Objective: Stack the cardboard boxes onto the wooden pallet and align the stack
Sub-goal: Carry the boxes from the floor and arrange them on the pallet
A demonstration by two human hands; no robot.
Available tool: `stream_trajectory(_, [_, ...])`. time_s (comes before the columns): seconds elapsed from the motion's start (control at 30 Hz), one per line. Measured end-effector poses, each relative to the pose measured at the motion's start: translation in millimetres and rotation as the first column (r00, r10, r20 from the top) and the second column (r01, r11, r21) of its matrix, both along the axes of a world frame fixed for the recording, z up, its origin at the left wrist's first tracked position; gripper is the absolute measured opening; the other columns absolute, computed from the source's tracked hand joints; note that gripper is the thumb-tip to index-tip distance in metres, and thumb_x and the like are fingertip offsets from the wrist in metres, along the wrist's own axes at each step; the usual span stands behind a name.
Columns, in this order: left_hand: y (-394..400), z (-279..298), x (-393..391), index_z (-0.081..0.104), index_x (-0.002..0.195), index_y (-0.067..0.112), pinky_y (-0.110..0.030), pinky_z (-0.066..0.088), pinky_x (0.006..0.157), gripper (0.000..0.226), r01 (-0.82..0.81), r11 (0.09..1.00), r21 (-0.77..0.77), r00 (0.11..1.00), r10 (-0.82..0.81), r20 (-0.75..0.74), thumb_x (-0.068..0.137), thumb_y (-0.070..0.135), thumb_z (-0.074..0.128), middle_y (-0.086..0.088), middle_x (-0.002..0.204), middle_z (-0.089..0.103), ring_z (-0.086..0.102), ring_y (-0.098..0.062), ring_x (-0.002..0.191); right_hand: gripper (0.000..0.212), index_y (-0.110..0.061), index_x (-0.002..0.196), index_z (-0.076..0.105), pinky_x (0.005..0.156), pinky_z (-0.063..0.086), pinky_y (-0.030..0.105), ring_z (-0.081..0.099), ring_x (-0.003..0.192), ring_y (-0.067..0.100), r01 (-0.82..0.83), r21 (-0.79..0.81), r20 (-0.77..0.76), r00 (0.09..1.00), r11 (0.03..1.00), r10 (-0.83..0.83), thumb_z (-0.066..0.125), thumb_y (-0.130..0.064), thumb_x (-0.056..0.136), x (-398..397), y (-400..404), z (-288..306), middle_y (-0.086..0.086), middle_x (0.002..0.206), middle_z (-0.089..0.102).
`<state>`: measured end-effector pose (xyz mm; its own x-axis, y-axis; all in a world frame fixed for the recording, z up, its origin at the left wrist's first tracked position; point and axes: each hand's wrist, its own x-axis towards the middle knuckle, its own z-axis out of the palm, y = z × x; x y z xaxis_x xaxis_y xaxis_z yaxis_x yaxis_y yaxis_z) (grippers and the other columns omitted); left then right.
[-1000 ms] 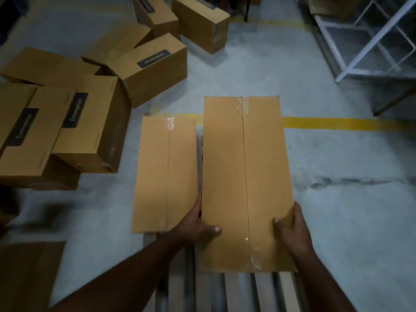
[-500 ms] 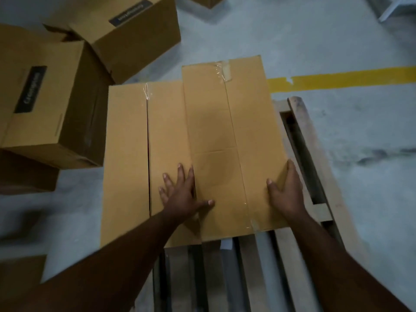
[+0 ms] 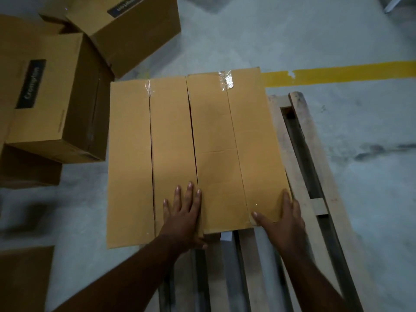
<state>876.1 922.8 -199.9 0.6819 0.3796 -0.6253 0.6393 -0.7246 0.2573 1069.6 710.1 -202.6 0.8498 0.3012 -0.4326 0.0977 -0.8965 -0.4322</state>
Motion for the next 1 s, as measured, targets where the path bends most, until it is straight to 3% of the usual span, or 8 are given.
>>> stream_trajectory(0.17, [-9,-1,2,-0.045,0.146,0.033,-0.061,-0.016,0.116,0.153,-0.024,0.999,0.025,0.999,0.023,0.025,0.067,0.066,0.082,0.010,0.154,-0.052,-0.040,-0.031,0.146,0.118,-0.035,0.165,0.016,0.105,0.045,0.057,0.037,0.141,0.043,-0.040,0.019,-0.009,0.999,0.999,0.040,0.089,-0.054,0.074,10,-4,1,0.009,0.163,0.030])
stream_trajectory(0.33, [-29,2,-4,-0.032,0.154,0.025,-0.049,-0.014,0.123,0.135,-0.019,0.999,0.043,0.997,0.016,0.069,0.080,0.060,0.076,0.004,0.161,-0.041,-0.032,-0.026,0.152,0.116,-0.029,0.165,0.018,0.108,0.045,0.057,0.040,0.141,0.040,-0.064,0.077,-0.014,0.998,0.995,0.065,0.090,-0.045,0.075,15,-17,-1,0.012,0.161,0.032])
stream_trajectory(0.5, [-49,2,-7,-0.031,0.154,0.021,-0.043,-0.014,0.124,0.135,-0.039,0.999,-0.011,0.994,0.040,0.098,0.081,0.059,0.075,0.001,0.160,-0.043,-0.036,-0.022,0.149,0.109,-0.029,0.165,0.019,0.112,0.042,0.059,0.036,0.145,0.041,-0.104,0.067,-0.021,0.994,0.992,0.106,0.086,-0.044,0.081,12,-17,5,0.015,0.165,0.027])
stream_trajectory(0.73, [-51,8,-5,-0.027,0.154,0.020,-0.043,-0.007,0.128,0.106,-0.075,0.997,0.032,0.988,0.070,0.141,0.098,0.014,0.062,-0.003,0.162,-0.037,-0.027,-0.025,0.155,0.107,-0.031,0.166,0.012,0.115,0.040,0.056,0.032,0.147,0.043,-0.135,-0.027,-0.036,0.990,0.991,0.134,0.080,-0.047,0.087,9,-10,13,0.015,0.169,0.017])
stream_trajectory(1.0, [-57,9,-9,-0.022,0.156,0.019,-0.042,-0.001,0.130,0.097,-0.112,0.993,0.023,0.975,0.105,0.195,0.100,0.005,0.056,-0.003,0.165,-0.031,-0.025,-0.023,0.155,0.102,-0.030,0.166,0.012,0.114,0.042,0.055,0.036,0.143,0.042,-0.159,-0.036,-0.059,0.986,0.987,0.157,0.078,-0.042,0.090,8,-13,15,0.014,0.165,0.020])
